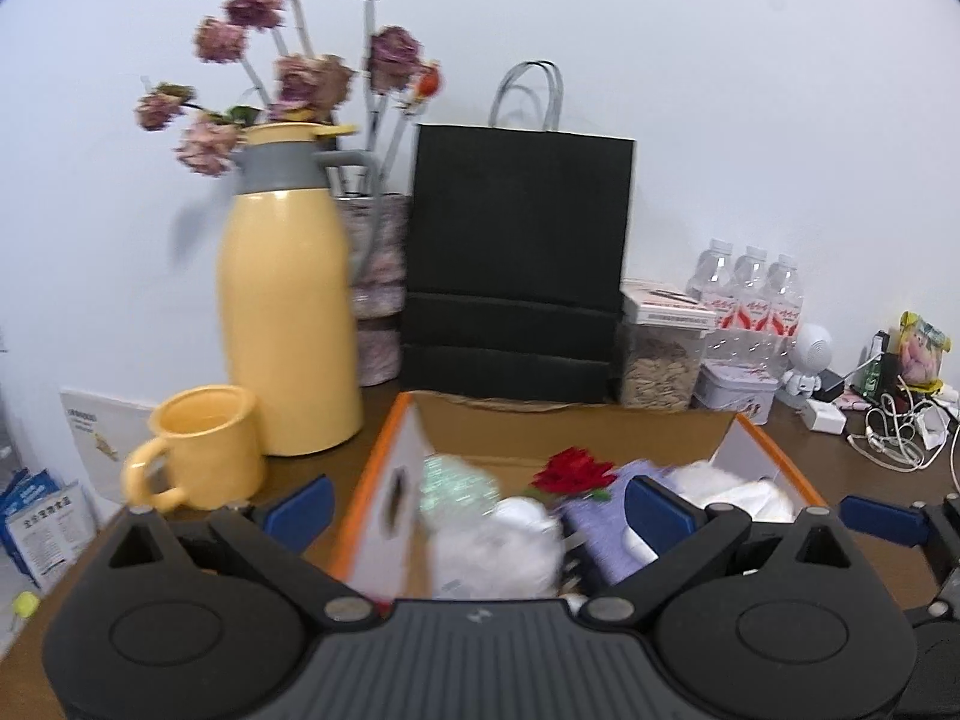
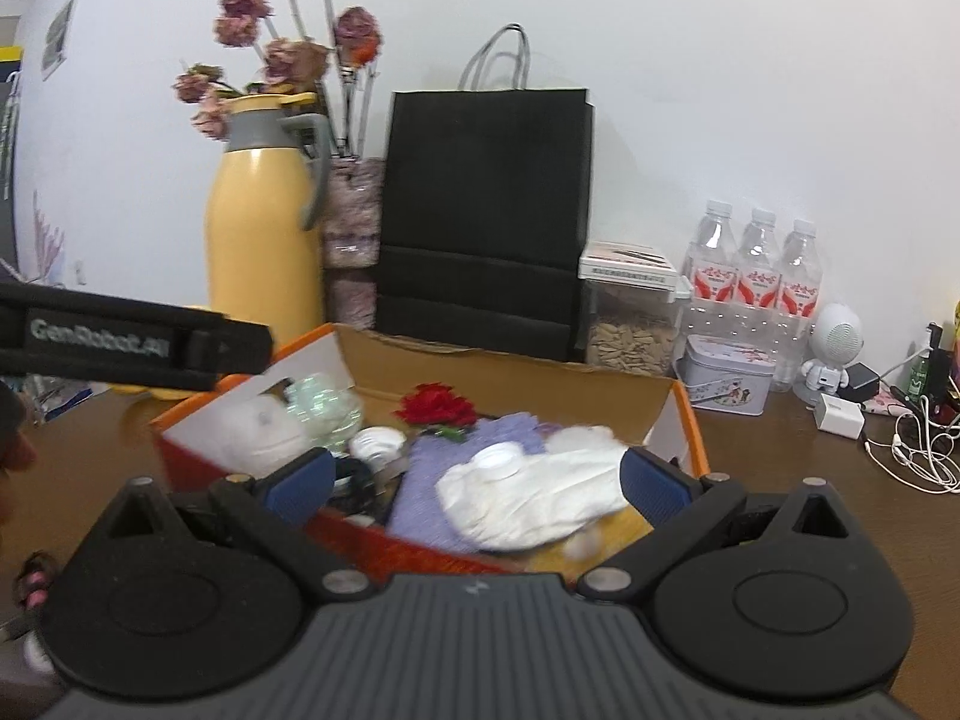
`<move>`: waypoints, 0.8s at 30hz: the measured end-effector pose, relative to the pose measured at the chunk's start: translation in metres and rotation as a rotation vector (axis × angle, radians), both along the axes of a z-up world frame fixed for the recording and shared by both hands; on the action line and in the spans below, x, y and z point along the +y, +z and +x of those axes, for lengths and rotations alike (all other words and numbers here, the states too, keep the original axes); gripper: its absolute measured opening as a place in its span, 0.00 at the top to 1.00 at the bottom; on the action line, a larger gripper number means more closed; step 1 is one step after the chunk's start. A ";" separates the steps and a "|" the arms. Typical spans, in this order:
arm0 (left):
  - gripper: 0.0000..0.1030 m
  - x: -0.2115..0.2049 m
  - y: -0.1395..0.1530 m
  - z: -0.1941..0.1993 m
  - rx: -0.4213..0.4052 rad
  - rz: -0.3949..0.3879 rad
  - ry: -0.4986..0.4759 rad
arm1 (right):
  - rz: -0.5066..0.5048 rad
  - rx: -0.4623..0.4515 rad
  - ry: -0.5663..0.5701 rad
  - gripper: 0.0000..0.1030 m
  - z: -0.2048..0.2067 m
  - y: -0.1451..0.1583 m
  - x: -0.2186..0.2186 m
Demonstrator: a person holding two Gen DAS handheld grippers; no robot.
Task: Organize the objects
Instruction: 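Withdraw both tools from the box to the braided cable and white disc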
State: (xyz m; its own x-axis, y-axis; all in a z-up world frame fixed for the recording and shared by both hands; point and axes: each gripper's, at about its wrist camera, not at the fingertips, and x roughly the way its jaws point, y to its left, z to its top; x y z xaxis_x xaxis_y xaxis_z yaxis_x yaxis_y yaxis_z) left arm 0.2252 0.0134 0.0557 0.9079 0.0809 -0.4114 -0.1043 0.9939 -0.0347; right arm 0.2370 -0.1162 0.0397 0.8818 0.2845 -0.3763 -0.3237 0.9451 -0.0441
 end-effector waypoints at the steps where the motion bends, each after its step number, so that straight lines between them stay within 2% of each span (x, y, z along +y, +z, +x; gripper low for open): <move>1: 0.00 0.008 0.000 -0.008 0.003 0.001 0.010 | -0.001 0.000 0.007 0.00 -0.007 0.000 0.002; 7: 0.00 0.059 -0.007 -0.055 0.042 0.018 0.073 | -0.022 0.021 0.044 0.00 -0.045 -0.010 0.021; 11: 0.00 0.087 -0.022 -0.080 0.096 0.042 0.109 | -0.042 0.064 0.082 0.00 -0.064 -0.025 0.040; 20: 0.00 0.111 -0.059 -0.110 0.197 0.034 0.098 | -0.058 0.132 0.134 0.00 -0.068 -0.042 0.088; 22: 0.00 0.110 -0.066 -0.113 0.216 0.026 0.085 | -0.051 0.147 0.122 0.03 -0.063 -0.045 0.095; 24: 0.00 0.109 -0.071 -0.114 0.236 0.020 0.069 | -0.043 0.170 0.097 0.14 -0.057 -0.048 0.100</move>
